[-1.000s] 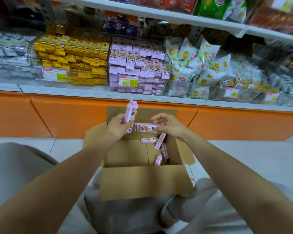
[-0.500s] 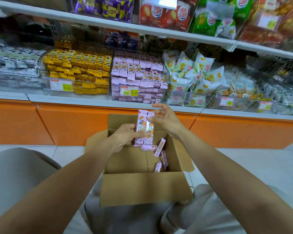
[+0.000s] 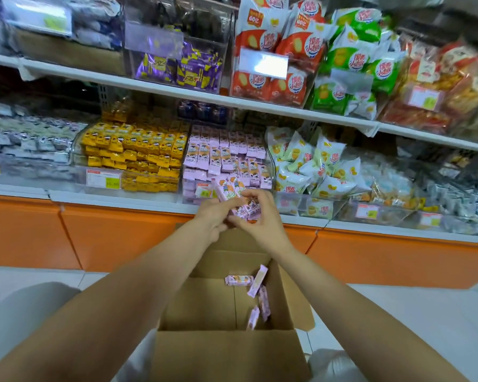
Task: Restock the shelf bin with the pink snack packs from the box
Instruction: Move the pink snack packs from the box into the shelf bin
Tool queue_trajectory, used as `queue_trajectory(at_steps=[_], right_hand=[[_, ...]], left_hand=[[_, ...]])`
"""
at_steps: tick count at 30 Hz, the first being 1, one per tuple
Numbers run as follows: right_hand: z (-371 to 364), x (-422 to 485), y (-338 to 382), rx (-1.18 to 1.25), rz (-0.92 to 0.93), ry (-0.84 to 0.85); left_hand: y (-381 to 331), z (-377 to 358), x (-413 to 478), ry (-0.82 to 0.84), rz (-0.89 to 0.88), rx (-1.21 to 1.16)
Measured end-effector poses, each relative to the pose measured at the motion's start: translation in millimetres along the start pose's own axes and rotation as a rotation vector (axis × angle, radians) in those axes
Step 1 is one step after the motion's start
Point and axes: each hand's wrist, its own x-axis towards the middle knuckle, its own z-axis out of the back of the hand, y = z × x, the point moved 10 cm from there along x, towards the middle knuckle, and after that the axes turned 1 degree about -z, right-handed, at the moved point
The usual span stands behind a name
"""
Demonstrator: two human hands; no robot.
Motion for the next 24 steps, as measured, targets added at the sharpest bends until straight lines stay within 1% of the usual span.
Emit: queue_trajectory(at_steps=[2, 3, 4, 5, 6, 8, 9, 10, 11, 13, 14, 16, 19, 21, 22, 24], right_hand=[[14, 20, 5, -0.026, 0.017, -0.080], [20, 30, 4, -0.027, 0.011, -0.115], [27, 40, 3, -0.019, -0.004, -0.152], [34, 50, 1, -0.011, -0.022, -0.197], [41, 60, -3, -0.007, -0.040, -0.241], [50, 81, -17, -0.028, -0.100, -0.286], [51, 91, -26, -0.059, -0.132, -0.290], [50, 101, -35, -0.098, -0.162, -0.286], [47, 110, -44, -0.137, -0.191, -0.276], [36, 126, -58, -0.200, -0.235, -0.247], [29, 133, -62, -0.218, -0.247, -0.230], [14, 145, -68, -0.223, -0.243, -0.194], [-5, 148, -75, -0.191, -0.209, -0.172], [-7, 144, -77, -0.180, -0.188, -0.189], [-7, 143, -78, -0.182, -0.181, -0.171], [-10, 141, -80, -0.214, -0.184, -0.066]], left_hand=[[-18, -10, 8, 0.013, -0.050, -0.020], [-30, -16, 12, 0.030, -0.092, 0.004], [-43, -19, 19, 0.039, -0.162, 0.081], [-59, -19, 26, 0.024, -0.271, 0.222], [-77, -18, 30, -0.022, -0.417, 0.414], [-112, -16, 27, -0.207, -0.763, 0.881], [-122, -20, 27, -0.273, -0.910, 1.100], [-125, -24, 30, -0.287, -0.993, 1.273], [-121, -27, 43, -0.252, -0.997, 1.418], [-106, -24, 70, -0.167, -0.924, 1.663], [-98, -21, 80, -0.132, -0.893, 1.745], [-89, -17, 87, -0.093, -0.917, 1.778], [-90, -11, 82, -0.085, -1.025, 1.652], [-88, -10, 81, -0.104, -1.087, 1.633], [-88, -10, 80, -0.119, -1.107, 1.635], [-88, -11, 78, -0.133, -1.118, 1.624]])
